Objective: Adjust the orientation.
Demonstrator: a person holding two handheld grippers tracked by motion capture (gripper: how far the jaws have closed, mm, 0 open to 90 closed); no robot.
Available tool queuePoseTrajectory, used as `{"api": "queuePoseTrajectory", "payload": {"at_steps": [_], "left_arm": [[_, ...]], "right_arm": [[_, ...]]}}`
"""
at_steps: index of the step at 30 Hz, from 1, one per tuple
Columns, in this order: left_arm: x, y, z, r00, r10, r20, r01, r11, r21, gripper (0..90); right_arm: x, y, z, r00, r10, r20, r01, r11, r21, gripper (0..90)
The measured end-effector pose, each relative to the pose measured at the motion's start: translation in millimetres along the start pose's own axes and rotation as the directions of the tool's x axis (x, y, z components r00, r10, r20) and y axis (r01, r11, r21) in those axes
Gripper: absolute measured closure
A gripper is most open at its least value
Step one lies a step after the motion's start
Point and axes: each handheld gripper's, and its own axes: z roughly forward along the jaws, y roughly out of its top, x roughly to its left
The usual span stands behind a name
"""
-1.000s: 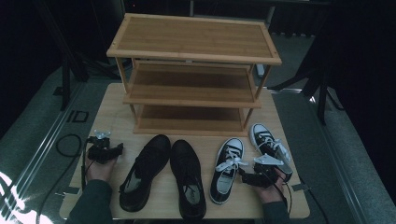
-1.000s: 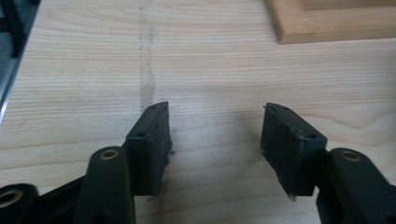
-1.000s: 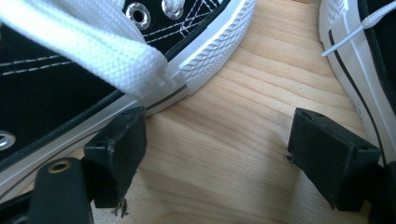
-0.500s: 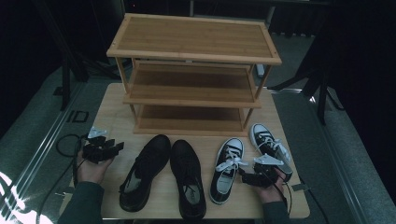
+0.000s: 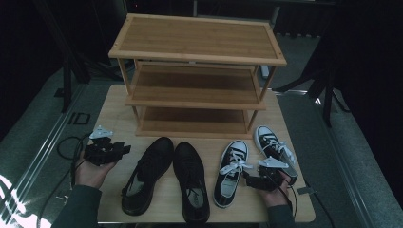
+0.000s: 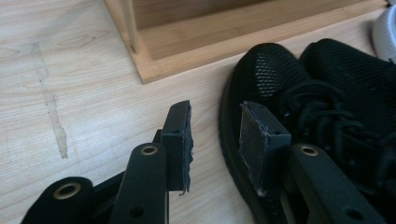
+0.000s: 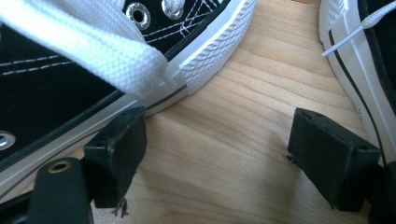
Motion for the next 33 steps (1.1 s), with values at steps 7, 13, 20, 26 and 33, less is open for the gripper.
{"api": "queuePoseTrajectory", "payload": {"at_steps": [7,13,20,26,33], "left_arm": [[-6.5,5.0,-12.7,0.9988,0.030,0.039,-0.030,0.9996,0.000,60.8],[-14.5,6.9,-21.8,0.9956,0.077,0.054,-0.079,0.9966,0.024,60.2],[-19.2,11.7,-25.9,0.9929,0.099,0.066,-0.102,0.9935,0.050,64.2],[-28.3,15.5,-30.3,0.9878,0.124,0.094,-0.131,0.9889,0.069,69.1],[-36.3,16.3,-33.4,0.9850,0.142,0.098,-0.151,0.9839,0.096,69.3]], "right_arm": [[0.0,0.0,0.0,1.0000,0.000,0.000,0.000,1.000,0.000,19.5],[0.0,0.0,0.0,1.0000,0.000,0.000,0.000,1.000,0.000,19.5],[0.0,0.0,0.0,1.0000,0.000,0.000,0.000,1.000,0.000,19.5],[0.0,0.0,0.0,1.0000,0.000,0.000,0.000,1.000,0.000,19.5],[0.0,0.0,0.0,1.0000,0.000,0.000,0.000,1.000,0.000,19.5]]}}
